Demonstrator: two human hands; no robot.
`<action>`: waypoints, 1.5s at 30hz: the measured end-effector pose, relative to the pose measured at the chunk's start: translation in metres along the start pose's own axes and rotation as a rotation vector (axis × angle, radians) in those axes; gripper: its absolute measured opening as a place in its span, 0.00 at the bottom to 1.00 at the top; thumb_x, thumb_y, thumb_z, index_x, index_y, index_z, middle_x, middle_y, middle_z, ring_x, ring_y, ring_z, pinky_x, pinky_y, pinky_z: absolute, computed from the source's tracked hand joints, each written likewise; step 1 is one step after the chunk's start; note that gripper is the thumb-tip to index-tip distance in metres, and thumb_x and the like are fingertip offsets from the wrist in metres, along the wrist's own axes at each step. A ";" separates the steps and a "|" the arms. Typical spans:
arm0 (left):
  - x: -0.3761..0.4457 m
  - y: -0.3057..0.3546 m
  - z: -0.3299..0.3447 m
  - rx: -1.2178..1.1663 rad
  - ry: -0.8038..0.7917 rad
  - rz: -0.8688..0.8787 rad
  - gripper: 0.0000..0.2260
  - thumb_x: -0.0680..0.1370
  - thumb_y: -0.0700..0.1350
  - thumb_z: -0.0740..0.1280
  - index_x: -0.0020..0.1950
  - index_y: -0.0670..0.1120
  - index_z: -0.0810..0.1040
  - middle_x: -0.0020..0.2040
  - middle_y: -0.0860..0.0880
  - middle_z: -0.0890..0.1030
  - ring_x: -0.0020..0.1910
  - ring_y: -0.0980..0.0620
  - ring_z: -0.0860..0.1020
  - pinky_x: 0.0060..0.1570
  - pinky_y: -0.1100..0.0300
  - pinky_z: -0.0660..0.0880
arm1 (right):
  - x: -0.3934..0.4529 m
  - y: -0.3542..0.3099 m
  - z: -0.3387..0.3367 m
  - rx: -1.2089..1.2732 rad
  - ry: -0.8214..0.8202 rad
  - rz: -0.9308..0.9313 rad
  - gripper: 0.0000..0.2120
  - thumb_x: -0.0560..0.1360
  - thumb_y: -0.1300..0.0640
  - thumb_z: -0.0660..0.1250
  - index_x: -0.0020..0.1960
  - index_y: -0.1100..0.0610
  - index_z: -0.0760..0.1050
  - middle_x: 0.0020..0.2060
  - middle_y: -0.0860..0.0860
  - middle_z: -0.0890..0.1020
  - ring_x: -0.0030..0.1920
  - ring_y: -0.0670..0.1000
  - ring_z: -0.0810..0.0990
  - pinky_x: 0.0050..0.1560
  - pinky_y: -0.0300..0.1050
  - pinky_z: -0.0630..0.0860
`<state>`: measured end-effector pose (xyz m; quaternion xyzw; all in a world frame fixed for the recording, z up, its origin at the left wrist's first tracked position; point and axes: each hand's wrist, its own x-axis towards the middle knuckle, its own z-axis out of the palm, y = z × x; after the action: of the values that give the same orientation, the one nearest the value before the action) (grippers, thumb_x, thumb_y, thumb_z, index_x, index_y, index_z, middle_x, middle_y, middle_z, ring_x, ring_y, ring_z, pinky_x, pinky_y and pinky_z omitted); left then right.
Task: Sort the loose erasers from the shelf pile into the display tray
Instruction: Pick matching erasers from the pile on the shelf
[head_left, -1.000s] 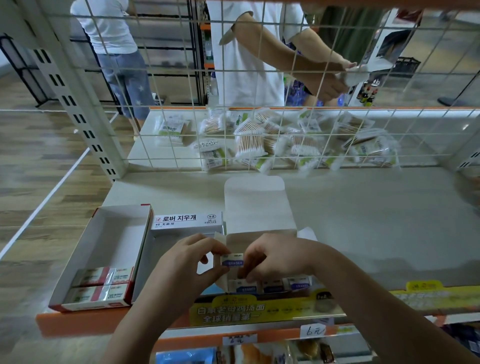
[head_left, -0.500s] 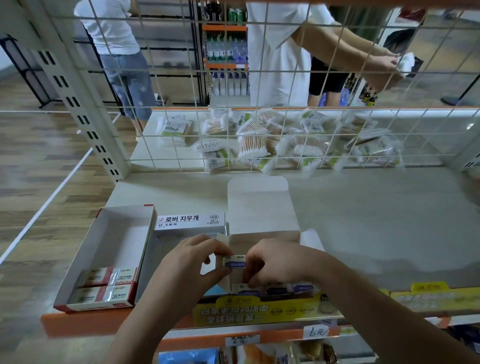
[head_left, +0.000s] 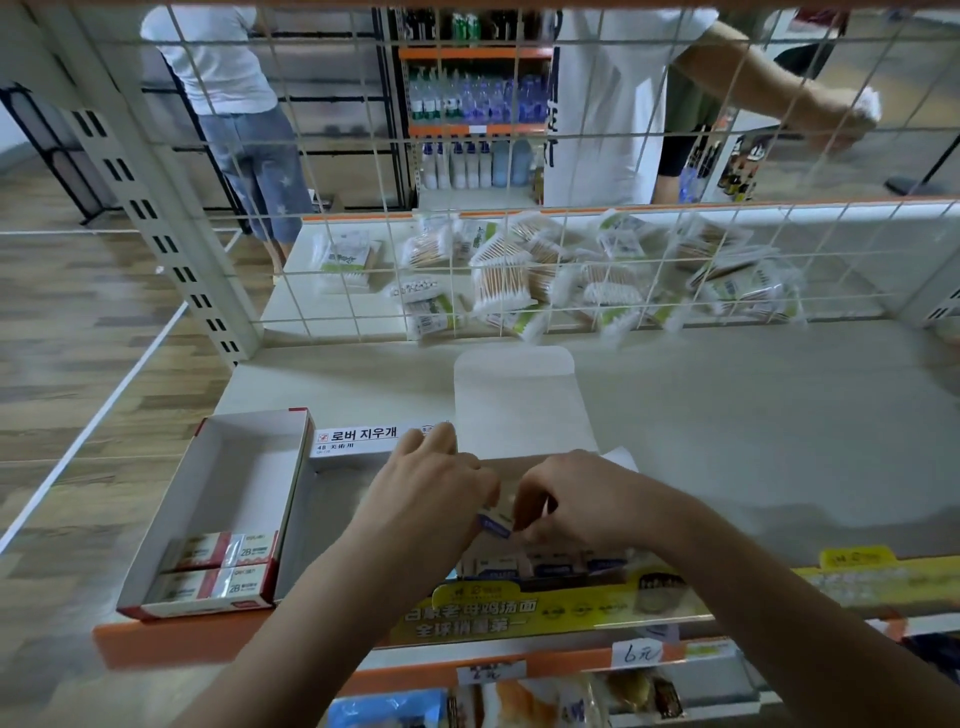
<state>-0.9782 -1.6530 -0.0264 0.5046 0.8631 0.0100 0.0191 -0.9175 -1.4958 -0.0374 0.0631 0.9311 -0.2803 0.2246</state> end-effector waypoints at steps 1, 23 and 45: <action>0.003 0.003 -0.001 0.040 -0.004 0.018 0.10 0.79 0.50 0.60 0.59 0.54 0.73 0.56 0.56 0.77 0.57 0.52 0.64 0.52 0.59 0.58 | -0.001 0.002 -0.001 0.001 0.001 0.008 0.09 0.74 0.55 0.68 0.54 0.52 0.78 0.50 0.47 0.81 0.48 0.46 0.78 0.46 0.37 0.74; 0.029 -0.004 0.007 0.140 -0.231 0.192 0.09 0.78 0.48 0.61 0.55 0.50 0.79 0.48 0.50 0.80 0.53 0.51 0.72 0.54 0.58 0.64 | -0.004 0.007 0.003 -0.020 0.026 0.004 0.11 0.76 0.56 0.67 0.57 0.54 0.78 0.55 0.48 0.80 0.51 0.46 0.76 0.45 0.33 0.70; 0.065 0.028 -0.022 0.222 -0.036 0.100 0.13 0.80 0.54 0.57 0.59 0.52 0.75 0.54 0.52 0.80 0.55 0.51 0.75 0.55 0.57 0.68 | -0.031 0.026 -0.037 -0.383 0.509 -0.088 0.12 0.78 0.54 0.60 0.60 0.52 0.75 0.56 0.50 0.76 0.58 0.51 0.72 0.57 0.44 0.67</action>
<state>-0.9867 -1.5824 -0.0049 0.5463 0.8320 -0.0936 -0.0219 -0.8973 -1.4533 -0.0088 0.0473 0.9951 -0.0844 -0.0200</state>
